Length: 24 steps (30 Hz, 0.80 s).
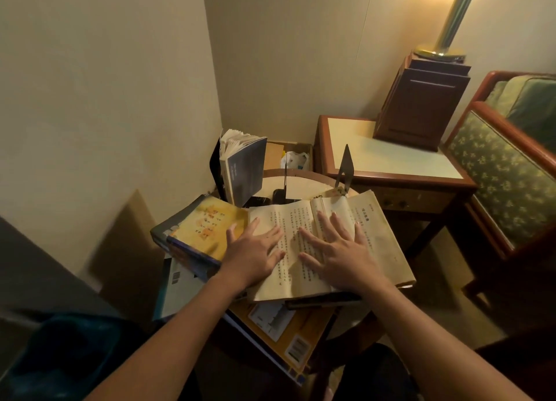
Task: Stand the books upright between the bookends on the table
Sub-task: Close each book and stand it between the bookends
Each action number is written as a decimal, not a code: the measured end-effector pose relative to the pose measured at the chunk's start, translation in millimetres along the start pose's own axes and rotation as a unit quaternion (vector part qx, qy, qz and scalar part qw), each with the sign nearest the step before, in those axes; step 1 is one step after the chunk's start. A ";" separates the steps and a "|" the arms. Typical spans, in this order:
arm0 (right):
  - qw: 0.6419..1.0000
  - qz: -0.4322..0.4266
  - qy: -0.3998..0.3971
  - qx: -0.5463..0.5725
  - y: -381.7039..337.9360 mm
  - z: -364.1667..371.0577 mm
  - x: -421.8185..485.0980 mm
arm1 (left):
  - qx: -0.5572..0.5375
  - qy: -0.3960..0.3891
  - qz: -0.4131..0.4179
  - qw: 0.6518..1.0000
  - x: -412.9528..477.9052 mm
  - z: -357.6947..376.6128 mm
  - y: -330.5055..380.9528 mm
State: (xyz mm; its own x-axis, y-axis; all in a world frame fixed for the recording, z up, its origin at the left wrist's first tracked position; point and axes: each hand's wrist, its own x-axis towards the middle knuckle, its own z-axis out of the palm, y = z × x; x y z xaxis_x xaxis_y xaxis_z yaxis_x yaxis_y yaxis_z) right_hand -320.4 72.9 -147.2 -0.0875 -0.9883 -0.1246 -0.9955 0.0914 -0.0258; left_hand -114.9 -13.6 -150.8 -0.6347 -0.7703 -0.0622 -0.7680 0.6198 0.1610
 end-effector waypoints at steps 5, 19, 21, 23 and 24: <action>1.000 0.002 0.004 0.006 -0.1 1.9 0.1 | -0.011 0.024 -0.018 0.999 23.6 0.1 -4.4; 1.000 0.004 0.005 0.020 0.9 4.3 0.0 | -0.062 0.061 0.022 0.996 -51.7 26.0 11.4; 1.000 0.004 0.005 0.019 0.7 3.8 -0.4 | -0.050 0.050 0.022 0.997 -45.1 22.1 10.9; 1.000 0.005 0.002 0.017 0.4 3.7 -0.4 | -0.039 0.042 0.017 0.998 -29.7 15.9 9.7; 1.000 0.006 0.000 0.016 0.2 3.9 -0.3 | -0.034 0.037 0.014 0.999 -19.7 12.4 8.9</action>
State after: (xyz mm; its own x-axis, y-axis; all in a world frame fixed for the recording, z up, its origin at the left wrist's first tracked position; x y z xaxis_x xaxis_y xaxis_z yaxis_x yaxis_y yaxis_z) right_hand -320.4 73.6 -151.1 -0.0996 -0.9872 -0.1244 -0.9926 0.1072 -0.0561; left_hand -110.3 8.9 -160.3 -0.6459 -0.7632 0.0164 -0.7408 0.6319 0.2281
